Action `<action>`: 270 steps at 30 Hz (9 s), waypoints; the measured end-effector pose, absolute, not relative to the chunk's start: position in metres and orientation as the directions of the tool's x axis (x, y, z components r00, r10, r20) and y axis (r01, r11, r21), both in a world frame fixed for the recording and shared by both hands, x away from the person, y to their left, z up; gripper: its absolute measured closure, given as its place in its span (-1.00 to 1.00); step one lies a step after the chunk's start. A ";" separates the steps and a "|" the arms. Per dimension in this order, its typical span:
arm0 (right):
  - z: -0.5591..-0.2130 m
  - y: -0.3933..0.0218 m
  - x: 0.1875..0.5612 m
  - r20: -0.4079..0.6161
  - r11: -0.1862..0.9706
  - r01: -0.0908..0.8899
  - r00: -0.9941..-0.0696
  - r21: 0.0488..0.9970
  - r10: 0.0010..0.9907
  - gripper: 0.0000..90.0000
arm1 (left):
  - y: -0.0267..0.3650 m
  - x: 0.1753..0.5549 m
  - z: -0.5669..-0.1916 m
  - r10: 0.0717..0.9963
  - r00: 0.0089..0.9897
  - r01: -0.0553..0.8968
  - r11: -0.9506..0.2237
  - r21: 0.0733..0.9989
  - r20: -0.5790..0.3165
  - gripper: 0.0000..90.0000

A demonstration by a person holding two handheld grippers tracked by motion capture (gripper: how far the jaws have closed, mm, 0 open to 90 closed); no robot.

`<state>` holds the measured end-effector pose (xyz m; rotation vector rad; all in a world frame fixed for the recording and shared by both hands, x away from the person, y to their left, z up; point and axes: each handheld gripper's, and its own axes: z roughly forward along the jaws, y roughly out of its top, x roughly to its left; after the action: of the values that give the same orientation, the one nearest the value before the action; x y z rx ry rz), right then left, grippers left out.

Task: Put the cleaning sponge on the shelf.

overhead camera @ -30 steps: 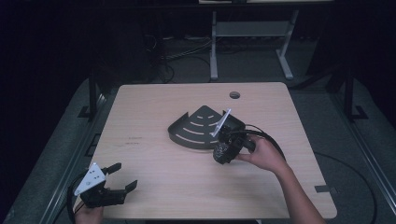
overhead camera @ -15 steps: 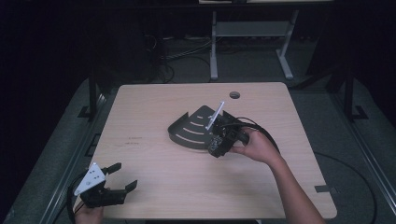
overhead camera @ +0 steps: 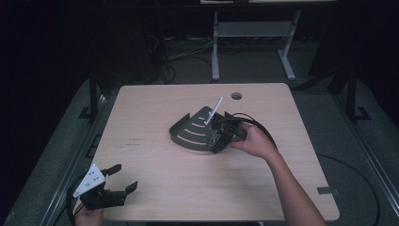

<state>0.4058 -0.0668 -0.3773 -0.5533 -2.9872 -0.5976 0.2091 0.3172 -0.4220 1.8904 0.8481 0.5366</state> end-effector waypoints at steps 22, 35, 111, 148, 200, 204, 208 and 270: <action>-0.374 -0.052 0.429 0.117 0.865 0.366 -0.930 0.343 0.347 -0.27 | 0.320 0.208 -0.421 0.753 0.658 0.326 -0.291 0.899 0.005 -0.70; -0.367 -0.044 0.441 0.108 0.863 0.358 -0.933 0.357 0.342 -0.27 | 0.320 0.208 -0.421 0.756 0.654 0.327 -0.287 0.900 0.003 -0.70; -0.425 -0.031 0.503 0.142 0.833 0.467 -0.884 0.297 0.446 -0.27 | 0.323 0.209 -0.422 0.758 0.653 0.331 -0.280 0.901 -0.005 -0.70; -0.440 -0.025 0.507 0.138 0.833 0.478 -0.878 0.279 0.458 -0.33 | 0.324 0.208 -0.421 0.760 0.650 0.331 -0.277 0.902 -0.005 -0.70; -0.415 -0.050 0.496 0.149 0.799 0.491 -0.870 0.348 0.470 -0.51 | 0.321 0.210 -0.421 0.755 0.655 0.331 -0.283 0.900 -0.003 -0.70; -0.410 -0.050 0.492 0.142 0.800 0.481 -0.875 0.358 0.463 -0.52 | 0.322 0.210 -0.422 0.756 0.654 0.335 -0.281 0.899 -0.007 -0.70; -0.403 -0.051 0.487 0.132 0.803 0.469 -0.881 0.367 0.455 -0.53 | 0.321 0.209 -0.422 0.756 0.655 0.333 -0.281 0.900 -0.006 -0.70; -0.392 -0.125 0.404 0.102 0.770 0.464 -0.877 0.437 0.470 -0.57 | 0.316 0.210 -0.424 0.749 0.662 0.338 -0.306 0.890 0.007 -0.70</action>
<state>0.4045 -0.1246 -0.3921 -0.7832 -2.9678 -0.7276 0.2102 0.3156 -0.4238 1.9038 0.8538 0.5307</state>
